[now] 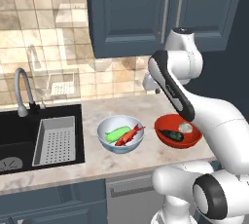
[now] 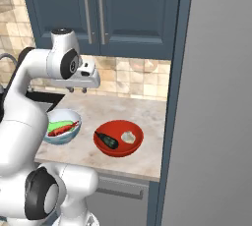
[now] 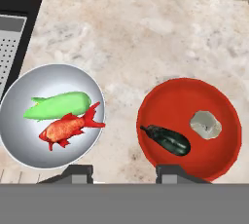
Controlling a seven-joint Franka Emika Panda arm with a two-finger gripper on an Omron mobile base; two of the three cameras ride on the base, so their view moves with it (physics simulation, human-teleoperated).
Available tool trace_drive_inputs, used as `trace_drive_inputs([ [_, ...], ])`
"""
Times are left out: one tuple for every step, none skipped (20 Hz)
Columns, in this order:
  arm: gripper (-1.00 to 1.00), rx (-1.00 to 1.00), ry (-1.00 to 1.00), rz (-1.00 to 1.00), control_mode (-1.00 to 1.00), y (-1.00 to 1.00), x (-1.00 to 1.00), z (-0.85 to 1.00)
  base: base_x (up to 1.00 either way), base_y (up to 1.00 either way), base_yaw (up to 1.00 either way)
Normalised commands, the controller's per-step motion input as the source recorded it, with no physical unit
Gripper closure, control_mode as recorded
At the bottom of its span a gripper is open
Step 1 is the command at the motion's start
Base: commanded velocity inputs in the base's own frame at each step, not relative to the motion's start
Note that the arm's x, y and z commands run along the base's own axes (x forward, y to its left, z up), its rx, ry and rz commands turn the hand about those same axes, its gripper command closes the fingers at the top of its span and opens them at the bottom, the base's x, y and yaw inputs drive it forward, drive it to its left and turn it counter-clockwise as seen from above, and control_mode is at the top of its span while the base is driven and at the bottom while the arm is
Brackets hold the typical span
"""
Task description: Place the bowl containing the corn and fish in the microwave. Close the microwave door and press the start button to microwave the meal.
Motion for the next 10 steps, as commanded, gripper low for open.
trace_drive_inputs([
  [-1.0, 0.0, 0.0, 0.0, -1.0, 0.0, 0.0, -0.04, 0.0, 0.0, 0.0],
  [-1.0, 0.0, 0.0, -0.01, -1.0, 0.14, -0.01, -0.25, 0.0, 0.0, 0.0],
  [-1.0, -0.02, 0.0, -0.02, -1.0, 0.25, -0.06, -0.41, 0.0, 0.0, 0.0],
  [-1.0, -0.05, 0.0, -0.04, -1.0, 0.26, -0.09, -0.5, 0.0, 0.0, 0.0],
  [-1.0, -0.07, 0.0, -0.11, -1.0, 0.36, -0.12, -0.56, 0.0, 0.0, 0.0],
  [-1.0, -0.02, -0.01, -0.14, -1.0, 0.31, -0.18, -0.49, 0.0, 0.0, 0.0],
  [-1.0, 0.0, -0.01, -0.14, -1.0, 0.24, -0.24, -0.49, 0.0, 0.0, 0.0],
  [-1.0, 0.0, -0.04, -0.13, -1.0, 0.31, -0.31, -0.57, 0.0, 0.0, 0.0],
  [-1.0, 0.0, -0.05, -0.11, -1.0, 0.23, -0.34, -0.66, 0.0, 0.0, 0.0],
  [-1.0, 0.01, -0.05, -0.09, -1.0, 0.26, -0.36, -0.7, 0.0, 0.0, 0.0],
])
